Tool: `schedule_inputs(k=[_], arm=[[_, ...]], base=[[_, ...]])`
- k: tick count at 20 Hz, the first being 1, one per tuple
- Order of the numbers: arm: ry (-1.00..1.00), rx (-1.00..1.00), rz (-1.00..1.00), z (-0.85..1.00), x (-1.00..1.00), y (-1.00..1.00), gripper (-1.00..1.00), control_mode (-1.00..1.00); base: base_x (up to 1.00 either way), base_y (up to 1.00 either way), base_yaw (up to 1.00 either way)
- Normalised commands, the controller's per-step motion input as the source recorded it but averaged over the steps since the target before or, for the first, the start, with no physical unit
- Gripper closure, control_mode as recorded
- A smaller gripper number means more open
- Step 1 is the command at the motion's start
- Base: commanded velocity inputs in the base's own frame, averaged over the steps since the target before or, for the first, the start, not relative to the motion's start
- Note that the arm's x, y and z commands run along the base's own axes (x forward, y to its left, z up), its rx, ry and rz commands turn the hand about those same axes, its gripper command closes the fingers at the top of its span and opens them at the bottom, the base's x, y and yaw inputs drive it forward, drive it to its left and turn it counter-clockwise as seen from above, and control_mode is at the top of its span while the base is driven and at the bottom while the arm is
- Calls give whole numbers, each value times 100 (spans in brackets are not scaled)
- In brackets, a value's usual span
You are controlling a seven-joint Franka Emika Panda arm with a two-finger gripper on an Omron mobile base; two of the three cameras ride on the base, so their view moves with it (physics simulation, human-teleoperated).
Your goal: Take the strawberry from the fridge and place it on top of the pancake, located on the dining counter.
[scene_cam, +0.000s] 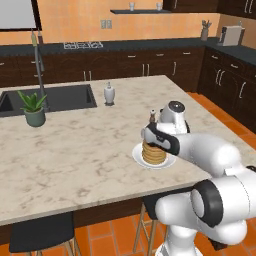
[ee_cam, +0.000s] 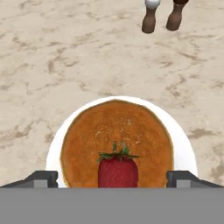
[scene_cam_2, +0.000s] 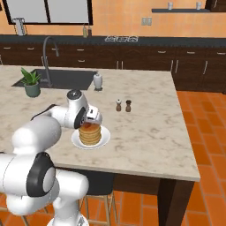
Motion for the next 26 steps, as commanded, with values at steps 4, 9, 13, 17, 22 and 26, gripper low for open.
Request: schedule_inputs(k=[4, 9, 13, 17, 22, 26], arm=[[-20, 0, 1, 47, -60, 0, -100, -100], [-25, 0, 7, 89, -100, 2, -100, -100], [-22, 0, 13, 98, -100, 0, -100, -100], [-15, 0, 10, 100, -100, -3, -100, -100], [-1, 0, 6, 100, -100, 0, -100, -100], [-8, 4, -4, 83, -100, -9, -100, -100]], base=[[0, 0, 0], [0, 0, 0], [0, 0, 0], [0, 0, 0], [0, 0, 0], [0, 0, 0]])
